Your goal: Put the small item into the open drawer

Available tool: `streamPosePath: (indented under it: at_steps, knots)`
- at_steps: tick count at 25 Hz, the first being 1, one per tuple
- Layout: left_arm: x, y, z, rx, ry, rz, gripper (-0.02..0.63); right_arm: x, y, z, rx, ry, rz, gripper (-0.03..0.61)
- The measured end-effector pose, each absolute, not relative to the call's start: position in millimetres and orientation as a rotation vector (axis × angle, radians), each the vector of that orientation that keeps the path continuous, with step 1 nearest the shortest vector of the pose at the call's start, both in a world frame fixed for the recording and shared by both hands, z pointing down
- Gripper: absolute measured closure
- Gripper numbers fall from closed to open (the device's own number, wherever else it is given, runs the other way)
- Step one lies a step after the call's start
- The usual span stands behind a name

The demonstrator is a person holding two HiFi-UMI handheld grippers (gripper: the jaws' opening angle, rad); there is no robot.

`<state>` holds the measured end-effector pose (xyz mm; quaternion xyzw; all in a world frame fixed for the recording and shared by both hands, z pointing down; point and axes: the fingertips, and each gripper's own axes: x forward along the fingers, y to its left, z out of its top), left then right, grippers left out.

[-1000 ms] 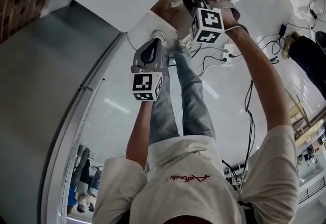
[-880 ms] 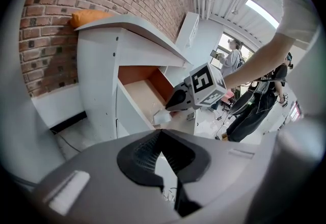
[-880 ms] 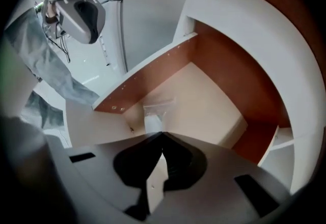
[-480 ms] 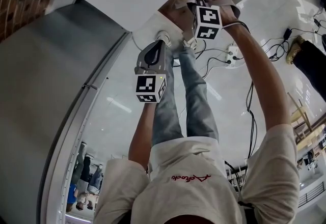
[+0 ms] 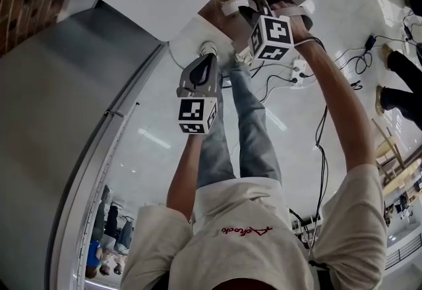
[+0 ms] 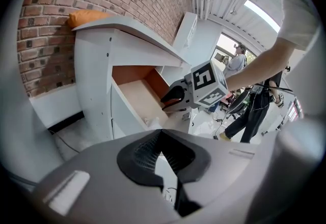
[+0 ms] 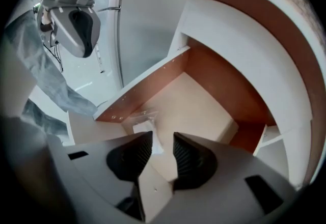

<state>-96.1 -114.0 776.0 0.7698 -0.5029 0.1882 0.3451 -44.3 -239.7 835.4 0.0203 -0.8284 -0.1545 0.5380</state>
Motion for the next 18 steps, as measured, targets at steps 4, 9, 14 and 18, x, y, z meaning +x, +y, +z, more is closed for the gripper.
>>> streamPosePath:
  at_steps: [4, 9, 14, 18]
  knots:
    - [-96.2, -116.7, 774.4, 2.011, -1.31, 0.493, 0.606, -43.3, -233.5, 818.9, 0.126, -2.017, -0.4, 0.535]
    - [-95.1, -114.0, 774.3, 2.019, -1.304, 0.507, 0.604, -43.6, -220.4, 807.1, 0.176, -2.056, -0.413, 0.565]
    - [-91.4, -113.2, 774.3, 2.033, -1.298, 0.513, 0.604, -43.1, -214.3, 787.8, 0.299, -2.145, -0.337, 0.566]
    - [-93.2, -114.3, 772.4, 2.039, -1.305, 0.513, 0.604, -38.8, -213.9, 765.5, 0.477, -2.242, -0.134, 0.566]
